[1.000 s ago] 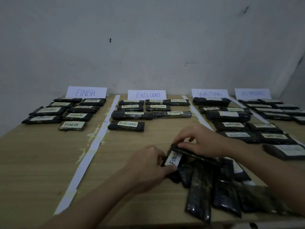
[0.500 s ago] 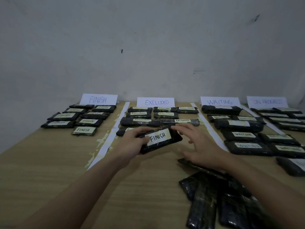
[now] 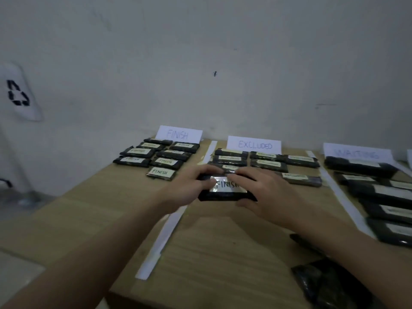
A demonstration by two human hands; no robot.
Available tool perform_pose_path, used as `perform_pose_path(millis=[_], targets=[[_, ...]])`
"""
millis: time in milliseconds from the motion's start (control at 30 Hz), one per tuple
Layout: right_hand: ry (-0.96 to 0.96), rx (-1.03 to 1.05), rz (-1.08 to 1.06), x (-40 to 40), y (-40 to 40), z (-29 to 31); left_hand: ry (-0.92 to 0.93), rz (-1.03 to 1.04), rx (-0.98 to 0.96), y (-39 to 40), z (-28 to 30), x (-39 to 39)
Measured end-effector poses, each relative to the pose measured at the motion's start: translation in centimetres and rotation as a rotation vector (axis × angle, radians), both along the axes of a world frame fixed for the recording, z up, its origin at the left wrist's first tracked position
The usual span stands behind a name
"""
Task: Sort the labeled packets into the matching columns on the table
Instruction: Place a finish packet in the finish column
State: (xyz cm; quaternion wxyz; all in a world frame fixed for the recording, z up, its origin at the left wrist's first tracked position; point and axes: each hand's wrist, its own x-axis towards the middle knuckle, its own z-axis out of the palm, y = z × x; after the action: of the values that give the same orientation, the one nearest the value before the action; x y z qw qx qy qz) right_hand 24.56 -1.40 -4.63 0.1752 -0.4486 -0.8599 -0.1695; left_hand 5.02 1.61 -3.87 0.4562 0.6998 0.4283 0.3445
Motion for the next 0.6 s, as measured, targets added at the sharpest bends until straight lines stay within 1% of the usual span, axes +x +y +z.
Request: perform_pose_path(millis=[67, 133, 167, 233, 333, 400, 500, 600], targets=[[-0.013, -0.012, 0.026, -2.1, 1.0, 0.5, 0.019, 0.08, 0.053, 0.5, 0.0, -2.6], [-0.002, -0.028, 0.051, -4.6, 1.9, 1.2, 0.059, 0.205, 0.114, 1.1, -0.4, -5.5], [0.012, -0.047, 0.042, -5.8, 2.4, 1.4, 0.105, 0.272, 0.155, 1.4, -0.8, -7.0], [0.041, -0.128, 0.025, -8.2, 3.8, 1.2, 0.279, 0.374, 0.256, 1.7, -1.9, -10.2], [0.118, -0.224, 0.027, -12.0, 6.0, 0.2, 0.568, 0.391, 0.326, 1.7, -4.1, -14.8], [0.122, -0.273, 0.034, -14.9, 7.7, -0.7, 0.7, 0.383, 0.327, 1.6, -5.6, -17.2], [0.127, -0.293, 0.051, -19.3, 10.0, -1.8, 0.789, 0.385, 0.362, 1.3, -7.1, -19.4], [0.159, -0.307, 0.069, -23.4, 12.3, -2.9, 0.786, 0.39, 0.398, 1.1, -8.1, -20.0]])
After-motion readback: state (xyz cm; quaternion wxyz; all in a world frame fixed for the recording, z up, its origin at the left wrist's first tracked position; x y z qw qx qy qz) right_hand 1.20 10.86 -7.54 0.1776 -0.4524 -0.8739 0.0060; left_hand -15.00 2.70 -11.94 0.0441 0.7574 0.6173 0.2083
